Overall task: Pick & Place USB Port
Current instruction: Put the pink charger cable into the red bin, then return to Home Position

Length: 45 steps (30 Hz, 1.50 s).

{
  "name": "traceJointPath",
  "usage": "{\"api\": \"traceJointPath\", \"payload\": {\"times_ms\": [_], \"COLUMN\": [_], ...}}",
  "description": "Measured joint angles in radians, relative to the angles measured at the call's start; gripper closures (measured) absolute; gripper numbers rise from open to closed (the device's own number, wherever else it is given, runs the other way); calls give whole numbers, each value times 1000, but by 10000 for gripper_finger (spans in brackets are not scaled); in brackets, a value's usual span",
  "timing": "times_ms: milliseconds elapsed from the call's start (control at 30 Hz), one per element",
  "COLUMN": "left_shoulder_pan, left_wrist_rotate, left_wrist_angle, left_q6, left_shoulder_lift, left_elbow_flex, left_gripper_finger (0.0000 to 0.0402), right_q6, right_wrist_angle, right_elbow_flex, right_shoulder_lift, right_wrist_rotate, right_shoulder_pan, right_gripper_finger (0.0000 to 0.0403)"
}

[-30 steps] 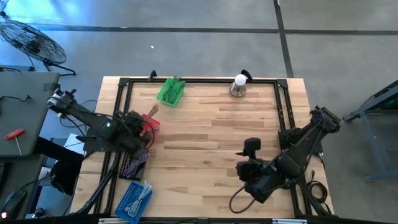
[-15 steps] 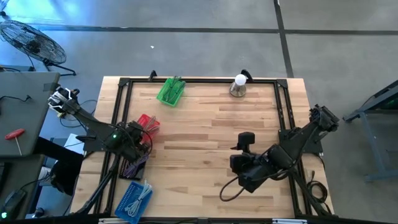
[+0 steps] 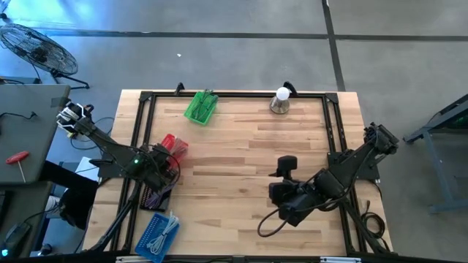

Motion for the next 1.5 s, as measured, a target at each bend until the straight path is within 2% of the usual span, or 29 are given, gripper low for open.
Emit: {"api": "traceJointPath", "payload": {"times_ms": [233, 433, 567, 667, 767, 800, 900, 1033, 1267, 1367, 1500], "left_shoulder_pan": [0, 0, 0, 0, 0, 0, 0, 0, 0, 0, 0], "left_wrist_rotate": [-14, -112, -182, -255, -326, -352, -402, -391, -269, -188, -105], "left_wrist_angle": [-27, -123, -170, -165, -153, -144, -66, 113, 368, 439, 480], "left_q6": [21, 25, 160, 302, 430, 484, 692, 1024, 1504, 1612, 1643], "left_shoulder_lift": [-2, -42, -83, -109, -118, -118, -126, -163, -253, -299, -382], "left_elbow_flex": [0, 75, 203, 304, 391, 413, 456, 463, 463, 453, 385], "left_gripper_finger": [276, 278, 324, 384, 393, 397, 399, 401, 401, 401, 401], "right_q6": [-53, -211, -284, -293, -293, -289, -259, -223, -36, 18, 32], "right_wrist_angle": [28, 76, 135, 120, 94, 89, 66, 11, -193, -230, -193], "right_elbow_flex": [0, 0, 3, 3, 3, 3, 2, 1, 1, -32, -188], "right_shoulder_lift": [0, -16, -85, -140, -205, -226, -293, -417, -670, -769, -932], "right_wrist_rotate": [18, 186, 174, 170, 171, 175, 202, 215, 239, 270, 251], "right_shoulder_pan": [0, 1, 13, 25, 38, 43, 66, 110, 193, 225, 261], "right_gripper_finger": [155, 163, 223, 301, 382, 390, 382, 399, 401, 402, 402]}}
